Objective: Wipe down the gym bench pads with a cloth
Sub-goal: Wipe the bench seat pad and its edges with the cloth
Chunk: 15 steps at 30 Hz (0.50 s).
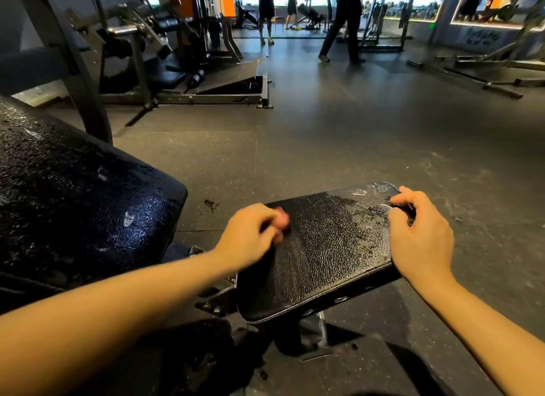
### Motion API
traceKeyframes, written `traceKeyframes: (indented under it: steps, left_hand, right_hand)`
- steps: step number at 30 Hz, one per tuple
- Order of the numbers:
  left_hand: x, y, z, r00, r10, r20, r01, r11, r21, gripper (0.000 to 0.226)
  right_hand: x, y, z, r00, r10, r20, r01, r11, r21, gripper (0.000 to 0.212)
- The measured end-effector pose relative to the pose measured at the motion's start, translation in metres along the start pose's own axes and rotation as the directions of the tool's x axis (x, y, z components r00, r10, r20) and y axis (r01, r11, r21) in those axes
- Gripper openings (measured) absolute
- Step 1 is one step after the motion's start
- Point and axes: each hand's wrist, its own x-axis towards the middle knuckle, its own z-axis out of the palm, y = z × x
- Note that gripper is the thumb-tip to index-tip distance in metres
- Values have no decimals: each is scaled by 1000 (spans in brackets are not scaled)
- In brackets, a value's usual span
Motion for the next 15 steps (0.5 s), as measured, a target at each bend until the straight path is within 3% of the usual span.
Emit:
traceKeyframes:
  steps: [2, 3, 5, 7, 9, 10, 11, 13, 15]
  left_hand:
    - [24, -8, 7, 970, -223, -97, 216, 974, -75, 22]
    - [19, -1, 12, 975, -196, -106, 187, 978, -91, 22]
    - [-15, 35, 17, 1000, -5, -31, 0, 990, -142, 18]
    - [-59, 63, 16, 961, 272, 49, -255, 942, -217, 21]
    - [-66, 59, 17, 912, 399, 93, -377, 907, -189, 29]
    - [-53, 50, 18, 916, 394, 72, -382, 913, -143, 28]
    - [-34, 38, 21, 944, 329, 28, -322, 937, -136, 25]
    - [9, 17, 26, 994, 38, -99, -53, 988, -145, 21]
    - [24, 22, 29, 979, -98, -181, 66, 982, -175, 21]
  right_hand:
    - [-1, 0, -1, 1000, -2, 2, 2, 1000, -2, 23]
    - [-1, 0, -1, 1000, -7, 6, 7, 1000, -4, 21]
    - [1, 2, 0, 1000, 4, 5, -3, 1000, -7, 15]
    - [2, 5, 1, 1000, 13, 7, -13, 1000, -19, 14]
    - [3, 4, 1, 1000, 12, 2, -12, 1000, -22, 15]
    - [2, 3, 1, 1000, 7, 3, -7, 1000, -20, 17]
    - [2, 3, 0, 1000, 6, 7, -6, 1000, -18, 17]
    - [2, 3, -1, 1000, 17, 23, -17, 1000, -20, 15]
    - [1, 2, -3, 1000, 19, 22, -19, 1000, -21, 15]
